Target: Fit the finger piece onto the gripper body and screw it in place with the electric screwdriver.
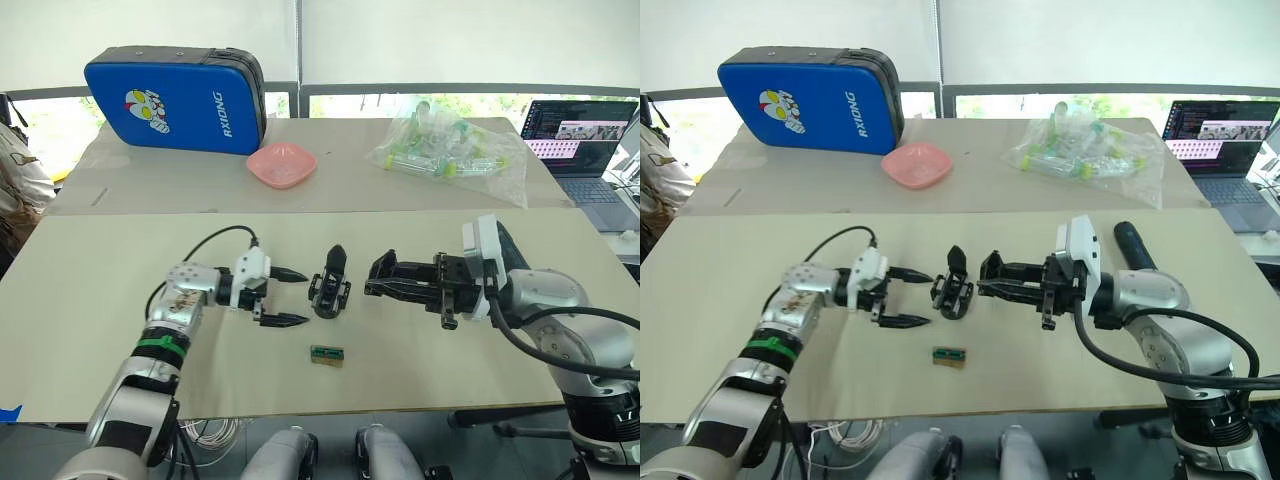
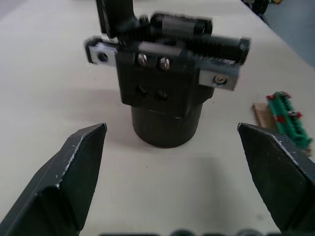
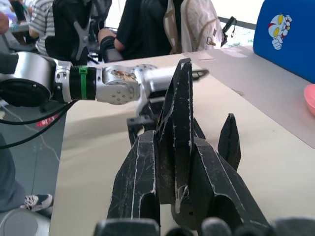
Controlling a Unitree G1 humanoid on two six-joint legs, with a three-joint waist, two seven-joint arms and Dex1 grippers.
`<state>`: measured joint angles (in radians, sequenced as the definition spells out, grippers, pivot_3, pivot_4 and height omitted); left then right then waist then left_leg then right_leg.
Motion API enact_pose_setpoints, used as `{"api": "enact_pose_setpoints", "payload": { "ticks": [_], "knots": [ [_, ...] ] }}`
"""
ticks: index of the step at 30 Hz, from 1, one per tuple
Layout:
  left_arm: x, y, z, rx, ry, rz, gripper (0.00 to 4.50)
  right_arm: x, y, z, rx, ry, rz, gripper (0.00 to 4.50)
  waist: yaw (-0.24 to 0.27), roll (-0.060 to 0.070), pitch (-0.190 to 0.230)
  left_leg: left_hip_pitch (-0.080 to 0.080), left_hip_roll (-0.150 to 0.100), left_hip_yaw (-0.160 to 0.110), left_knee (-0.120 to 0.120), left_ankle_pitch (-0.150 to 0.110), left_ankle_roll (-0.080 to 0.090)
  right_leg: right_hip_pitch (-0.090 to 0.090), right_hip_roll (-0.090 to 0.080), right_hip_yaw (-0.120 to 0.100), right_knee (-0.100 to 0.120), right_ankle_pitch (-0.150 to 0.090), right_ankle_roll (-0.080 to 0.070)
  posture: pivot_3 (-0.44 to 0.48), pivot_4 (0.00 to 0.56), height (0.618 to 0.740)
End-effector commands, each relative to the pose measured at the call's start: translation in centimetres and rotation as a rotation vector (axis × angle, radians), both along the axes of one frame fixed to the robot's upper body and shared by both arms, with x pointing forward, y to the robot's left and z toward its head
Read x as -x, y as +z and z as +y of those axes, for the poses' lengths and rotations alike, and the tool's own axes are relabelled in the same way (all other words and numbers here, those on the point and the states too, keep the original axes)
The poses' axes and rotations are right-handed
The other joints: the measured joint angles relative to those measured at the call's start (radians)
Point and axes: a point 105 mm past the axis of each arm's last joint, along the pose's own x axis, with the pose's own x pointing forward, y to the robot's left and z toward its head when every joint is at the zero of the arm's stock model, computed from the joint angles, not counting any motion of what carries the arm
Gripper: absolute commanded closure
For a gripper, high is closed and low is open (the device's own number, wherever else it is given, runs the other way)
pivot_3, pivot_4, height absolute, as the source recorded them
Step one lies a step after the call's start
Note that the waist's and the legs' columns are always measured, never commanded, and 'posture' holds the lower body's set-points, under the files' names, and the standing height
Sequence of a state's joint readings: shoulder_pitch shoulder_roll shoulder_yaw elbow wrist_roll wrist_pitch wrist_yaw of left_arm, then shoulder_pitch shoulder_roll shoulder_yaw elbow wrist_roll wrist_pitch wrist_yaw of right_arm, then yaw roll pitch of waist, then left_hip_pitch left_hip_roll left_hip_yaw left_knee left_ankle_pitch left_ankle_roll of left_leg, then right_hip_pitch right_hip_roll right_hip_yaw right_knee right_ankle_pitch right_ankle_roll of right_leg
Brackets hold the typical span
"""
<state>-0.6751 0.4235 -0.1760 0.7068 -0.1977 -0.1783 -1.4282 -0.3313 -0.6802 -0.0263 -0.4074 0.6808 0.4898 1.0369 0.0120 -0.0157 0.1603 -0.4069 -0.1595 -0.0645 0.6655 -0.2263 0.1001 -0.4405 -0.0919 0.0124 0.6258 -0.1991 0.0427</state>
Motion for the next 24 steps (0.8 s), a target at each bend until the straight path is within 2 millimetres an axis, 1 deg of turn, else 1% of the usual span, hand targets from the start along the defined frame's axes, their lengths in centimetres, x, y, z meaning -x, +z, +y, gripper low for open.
{"api": "enact_pose_setpoints", "payload": {
  "ticks": [1,6,11,19,21,22,23,24],
  "knots": [
    [-0.9,0.1,-0.8,-0.020,0.009,-0.053,0.00,0.7,0.6,0.3,-0.006,0.030,-0.047,4.09,0.000,0.000,0.000,0.000,0.000,0.000,0.001,0.000,0.000,0.000,0.000,0.000,0.001,0.000,0.000,0.000,0.150,0.740],
    [-1.2,-0.1,-2.0,-0.014,-0.008,-0.066,0.00,1.1,0.3,0.4,-0.001,0.030,-0.046,4.09,0.001,0.000,0.000,0.000,0.000,0.000,0.003,0.000,0.000,0.000,0.000,0.000,0.001,0.000,0.000,0.000,0.150,0.740],
    [-1.1,0.1,-3.0,0.015,-0.033,-0.064,0.00,1.1,0.1,0.5,0.000,0.025,-0.047,4.09,0.001,0.000,0.000,-0.001,0.000,0.000,0.004,0.000,0.000,0.000,0.000,0.000,0.001,0.000,0.001,0.000,0.150,0.740],
    [-0.9,-0.1,-3.6,-0.001,-0.060,-0.086,0.00,1.0,-0.1,0.8,-0.004,0.019,-0.053,4.09,0.001,0.000,0.000,-0.001,0.000,0.000,0.005,0.000,0.000,0.000,0.000,0.000,0.001,0.001,0.001,0.000,0.150,0.740],
    [-0.8,-0.2,-3.5,-0.005,-0.062,-0.081,0.54,0.9,-0.1,1.2,-0.007,0.022,-0.066,4.09,0.001,0.000,0.000,-0.001,0.000,0.000,0.005,0.000,0.000,0.000,0.000,0.000,0.001,0.001,0.001,0.000,0.150,0.740],
    [-0.8,-0.4,-3.5,-0.010,-0.066,-0.077,0.91,0.8,-0.1,1.5,-0.009,0.026,-0.076,4.09,0.001,0.000,0.000,0.000,0.000,0.000,0.005,0.000,0.000,0.000,0.000,0.000,0.001,0.001,0.001,0.000,0.150,0.740],
    [-0.7,-0.4,-3.4,-0.014,-0.068,-0.075,1.32,0.8,-0.1,1.7,-0.010,0.028,-0.084,4.09,0.000,0.000,0.000,0.000,0.000,0.000,0.006,0.000,0.000,0.000,0.000,0.000,0.001,0.001,0.001,0.000,0.150,0.740],
    [-0.7,-0.5,-3.4,-0.017,-0.069,-0.073,1.85,0.7,-0.2,2.1,-0.014,0.032,-0.092,4.09,0.000,0.000,0.000,0.000,0.000,0.000,0.006,0.000,0.000,0.000,0.000,0.000,0.002,0.001,0.001,0.000,0.150,0.740]
  ]
}}
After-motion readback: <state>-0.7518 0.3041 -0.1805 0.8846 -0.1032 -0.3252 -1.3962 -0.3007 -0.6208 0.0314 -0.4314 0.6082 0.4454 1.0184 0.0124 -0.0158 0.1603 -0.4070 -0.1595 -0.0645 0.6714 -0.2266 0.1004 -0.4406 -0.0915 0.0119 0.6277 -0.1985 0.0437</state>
